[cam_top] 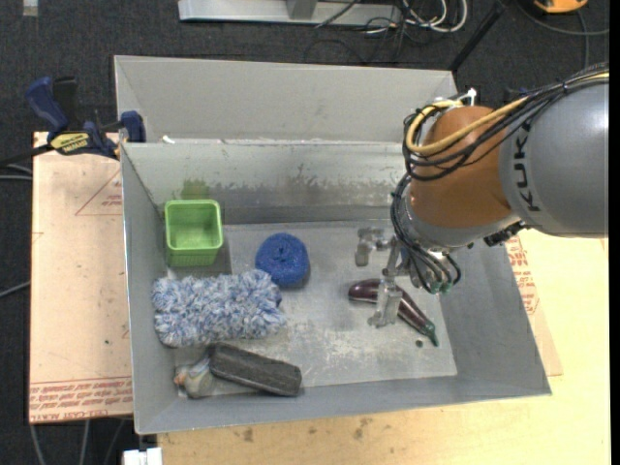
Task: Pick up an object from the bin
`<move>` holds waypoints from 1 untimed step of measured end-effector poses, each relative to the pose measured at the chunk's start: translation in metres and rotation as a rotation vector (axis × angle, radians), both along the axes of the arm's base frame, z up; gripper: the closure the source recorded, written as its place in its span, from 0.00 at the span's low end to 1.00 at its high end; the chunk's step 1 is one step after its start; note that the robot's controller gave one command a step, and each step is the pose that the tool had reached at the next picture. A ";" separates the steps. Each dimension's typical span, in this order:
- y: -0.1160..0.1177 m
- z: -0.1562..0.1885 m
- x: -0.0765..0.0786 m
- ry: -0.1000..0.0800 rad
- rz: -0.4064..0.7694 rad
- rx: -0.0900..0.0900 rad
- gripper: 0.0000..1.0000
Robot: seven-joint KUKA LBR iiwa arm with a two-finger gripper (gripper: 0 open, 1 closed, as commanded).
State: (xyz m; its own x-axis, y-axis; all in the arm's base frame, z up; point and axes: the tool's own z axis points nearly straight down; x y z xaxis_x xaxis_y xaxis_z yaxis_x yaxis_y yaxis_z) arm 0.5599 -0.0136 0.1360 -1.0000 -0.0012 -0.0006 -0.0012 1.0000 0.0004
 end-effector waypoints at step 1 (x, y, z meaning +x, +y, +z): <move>0.000 0.000 0.000 0.000 0.000 0.000 0.00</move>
Offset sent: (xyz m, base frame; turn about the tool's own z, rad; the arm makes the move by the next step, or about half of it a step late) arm 0.0022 -0.0471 -0.0178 -0.0361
